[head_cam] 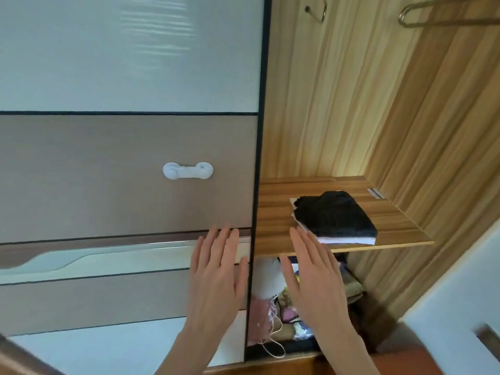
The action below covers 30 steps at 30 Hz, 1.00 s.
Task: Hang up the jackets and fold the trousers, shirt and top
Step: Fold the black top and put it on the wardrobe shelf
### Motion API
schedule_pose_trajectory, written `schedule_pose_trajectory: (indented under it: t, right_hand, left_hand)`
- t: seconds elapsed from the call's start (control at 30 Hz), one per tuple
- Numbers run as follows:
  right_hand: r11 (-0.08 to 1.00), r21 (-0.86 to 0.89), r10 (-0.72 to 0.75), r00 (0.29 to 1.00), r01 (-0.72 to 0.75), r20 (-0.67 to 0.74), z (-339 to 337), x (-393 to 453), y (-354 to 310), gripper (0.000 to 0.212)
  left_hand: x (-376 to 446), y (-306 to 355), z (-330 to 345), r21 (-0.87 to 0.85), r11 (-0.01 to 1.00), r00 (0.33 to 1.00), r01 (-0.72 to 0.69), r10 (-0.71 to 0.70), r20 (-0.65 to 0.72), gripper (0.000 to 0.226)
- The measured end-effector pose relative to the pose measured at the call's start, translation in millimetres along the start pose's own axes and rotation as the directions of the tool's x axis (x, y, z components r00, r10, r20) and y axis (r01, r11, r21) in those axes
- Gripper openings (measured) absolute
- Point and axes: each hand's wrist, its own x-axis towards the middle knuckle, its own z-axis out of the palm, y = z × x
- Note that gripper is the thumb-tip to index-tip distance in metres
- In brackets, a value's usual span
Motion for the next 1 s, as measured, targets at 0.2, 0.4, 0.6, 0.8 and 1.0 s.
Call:
schedule_pose_trajectory:
  t: [0.2, 0.4, 0.6, 0.8, 1.0]
  right_hand:
    - [0.984, 0.155, -0.082, 0.995, 0.089, -0.050, 28, -7, -79, 0.063]
    - [0.967, 0.153, -0.178, 0.970, 0.203, -0.163, 38, 23, -137, 0.062]
    - [0.993, 0.117, 0.036, 0.975, -0.011, -0.217, 74, 58, -185, 0.068]
    - [0.995, 0.021, 0.097, 0.974, -0.094, -0.205, 117, 73, -197, 0.075]
    - [0.992, 0.018, 0.125, 0.964, -0.125, -0.234, 135, 82, -192, 0.085]
  left_hand:
    - [-23, -68, -54, 0.136, 0.985, 0.989, 0.104, -0.088, -0.117, 0.051]
    - [-6, -143, -94, 0.210, 0.965, 0.971, 0.154, -0.109, -0.212, 0.053]
    - [26, -203, -85, 0.226, 0.972, 0.972, 0.065, -0.010, -0.236, 0.052]
    - [52, -251, -43, 0.236, 0.970, 0.973, -0.057, 0.108, -0.206, 0.060]
    - [71, -267, -8, 0.219, 0.967, 0.958, -0.127, 0.177, -0.226, 0.062]
